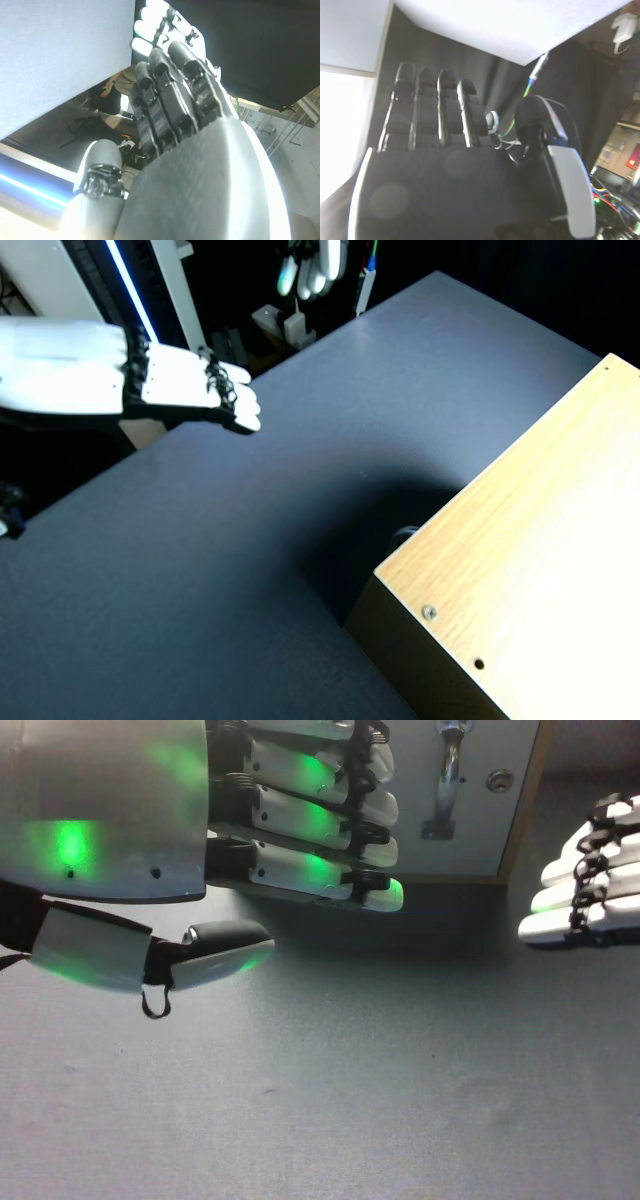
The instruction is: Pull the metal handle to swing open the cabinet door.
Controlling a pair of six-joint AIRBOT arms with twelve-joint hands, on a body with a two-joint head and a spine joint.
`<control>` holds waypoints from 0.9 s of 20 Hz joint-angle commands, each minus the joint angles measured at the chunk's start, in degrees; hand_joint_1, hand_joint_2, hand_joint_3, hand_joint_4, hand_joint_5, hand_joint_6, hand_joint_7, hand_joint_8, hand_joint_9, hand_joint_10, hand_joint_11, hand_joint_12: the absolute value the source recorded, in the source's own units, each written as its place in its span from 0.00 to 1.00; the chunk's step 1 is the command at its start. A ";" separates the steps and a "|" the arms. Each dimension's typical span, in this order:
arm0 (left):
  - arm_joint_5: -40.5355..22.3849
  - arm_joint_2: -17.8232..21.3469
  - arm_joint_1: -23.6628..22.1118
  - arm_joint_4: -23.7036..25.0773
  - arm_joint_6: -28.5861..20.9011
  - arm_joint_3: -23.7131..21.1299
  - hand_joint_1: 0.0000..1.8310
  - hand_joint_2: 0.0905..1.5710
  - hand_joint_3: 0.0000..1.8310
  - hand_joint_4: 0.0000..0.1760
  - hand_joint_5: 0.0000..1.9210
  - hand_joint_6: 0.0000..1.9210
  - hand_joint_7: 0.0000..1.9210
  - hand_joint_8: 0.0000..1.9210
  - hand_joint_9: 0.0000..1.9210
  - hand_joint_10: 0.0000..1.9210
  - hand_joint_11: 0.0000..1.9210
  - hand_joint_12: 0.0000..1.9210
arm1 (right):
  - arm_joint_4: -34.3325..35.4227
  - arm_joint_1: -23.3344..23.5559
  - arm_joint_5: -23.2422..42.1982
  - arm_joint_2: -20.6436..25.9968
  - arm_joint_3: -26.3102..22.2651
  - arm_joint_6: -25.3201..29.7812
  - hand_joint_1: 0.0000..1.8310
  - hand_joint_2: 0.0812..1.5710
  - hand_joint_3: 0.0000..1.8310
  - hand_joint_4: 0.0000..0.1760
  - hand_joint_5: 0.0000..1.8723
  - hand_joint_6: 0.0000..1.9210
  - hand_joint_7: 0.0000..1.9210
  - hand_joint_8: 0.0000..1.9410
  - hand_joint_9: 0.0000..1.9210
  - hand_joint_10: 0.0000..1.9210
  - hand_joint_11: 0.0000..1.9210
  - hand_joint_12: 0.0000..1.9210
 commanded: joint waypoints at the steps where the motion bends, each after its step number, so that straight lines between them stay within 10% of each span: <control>1: -1.43 0.42 -0.54 -5.79 0.52 0.06 0.00 0.97 0.09 0.00 0.28 0.00 0.30 0.00 0.27 0.00 0.07 0.42 | 3.37 0.76 1.85 0.24 -0.25 0.22 0.00 0.99 0.01 0.00 0.13 0.01 0.14 0.00 0.12 0.00 0.00 0.34; 8: -1.43 0.42 -0.54 -5.79 0.52 0.06 0.00 0.99 0.07 0.00 0.27 0.00 0.29 0.00 0.27 0.00 0.07 0.42 | 0.26 0.23 1.78 -0.39 -1.78 1.11 0.00 1.00 0.00 0.00 0.13 0.00 0.14 0.00 0.12 0.00 0.00 0.35; 18: -1.43 0.42 -0.54 -5.79 0.52 0.06 0.00 1.00 0.06 0.00 0.28 0.00 0.30 0.00 0.28 0.00 0.09 0.40 | -34.61 6.14 -3.95 -4.20 -2.37 41.49 0.00 1.00 0.00 0.00 0.13 0.00 0.14 0.00 0.12 0.00 0.00 0.35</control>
